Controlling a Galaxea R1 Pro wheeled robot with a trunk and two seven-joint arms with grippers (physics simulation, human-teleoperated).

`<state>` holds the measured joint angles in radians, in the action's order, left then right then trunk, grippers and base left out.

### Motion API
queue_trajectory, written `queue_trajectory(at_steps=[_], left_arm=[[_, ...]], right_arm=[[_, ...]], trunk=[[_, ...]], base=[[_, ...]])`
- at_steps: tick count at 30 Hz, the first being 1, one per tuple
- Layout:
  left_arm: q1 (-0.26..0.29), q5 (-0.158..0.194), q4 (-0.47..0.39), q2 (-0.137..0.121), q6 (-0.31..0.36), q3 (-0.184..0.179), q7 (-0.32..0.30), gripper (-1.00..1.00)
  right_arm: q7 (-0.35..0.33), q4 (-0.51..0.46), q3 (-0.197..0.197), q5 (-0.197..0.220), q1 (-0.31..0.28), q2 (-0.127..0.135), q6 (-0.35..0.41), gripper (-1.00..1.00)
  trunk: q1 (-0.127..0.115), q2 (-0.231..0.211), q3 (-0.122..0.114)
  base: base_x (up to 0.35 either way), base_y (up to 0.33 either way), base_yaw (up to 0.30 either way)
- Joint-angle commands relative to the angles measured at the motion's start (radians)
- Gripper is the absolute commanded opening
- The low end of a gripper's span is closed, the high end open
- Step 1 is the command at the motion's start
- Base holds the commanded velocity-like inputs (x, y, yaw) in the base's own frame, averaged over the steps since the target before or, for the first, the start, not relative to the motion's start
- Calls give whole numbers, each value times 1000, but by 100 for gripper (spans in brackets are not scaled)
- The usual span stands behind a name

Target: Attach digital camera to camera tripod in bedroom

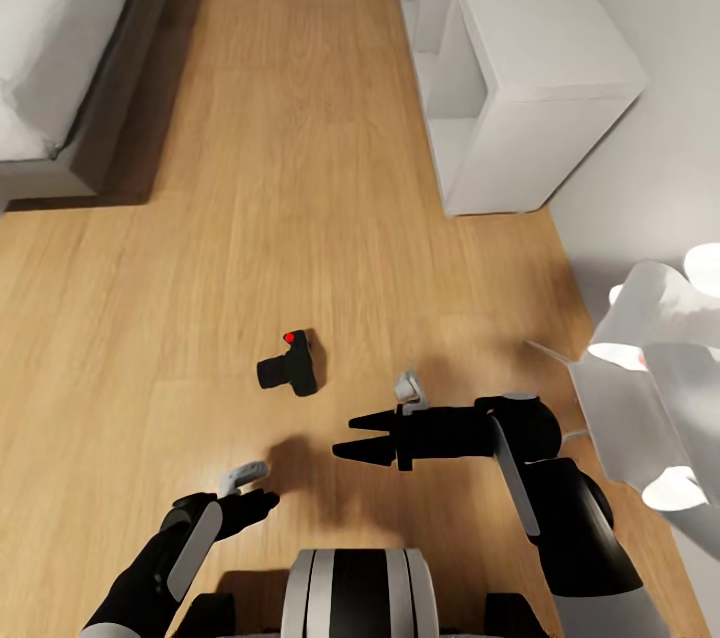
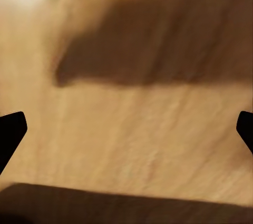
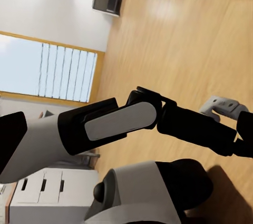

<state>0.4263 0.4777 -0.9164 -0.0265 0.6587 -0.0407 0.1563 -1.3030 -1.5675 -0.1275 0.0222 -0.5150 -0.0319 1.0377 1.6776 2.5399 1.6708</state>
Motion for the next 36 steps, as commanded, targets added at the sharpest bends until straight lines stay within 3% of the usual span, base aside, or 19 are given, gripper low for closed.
queue_trajectory(at_steps=[1,13,26,36], left_arm=[[0,10,-3,-1,2,-4,9,100],[0,11,-15,-1,2,-4,9,100],[0,12,-171,-2,4,1,7,100],[0,12,-205,-1,4,-3,6,100]], right_arm=[[-1,0,0,2,0,0,10,100],[-2,0,0,2,0,-1,10,100],[-4,0,1,2,0,-1,10,100],[-4,0,2,2,0,0,10,100]], trunk=[[0,0,5],[6,3,51],[6,3,51],[6,3,51]], base=[[0,0,0],[0,0,0],[0,0,0],[0,0,0]])
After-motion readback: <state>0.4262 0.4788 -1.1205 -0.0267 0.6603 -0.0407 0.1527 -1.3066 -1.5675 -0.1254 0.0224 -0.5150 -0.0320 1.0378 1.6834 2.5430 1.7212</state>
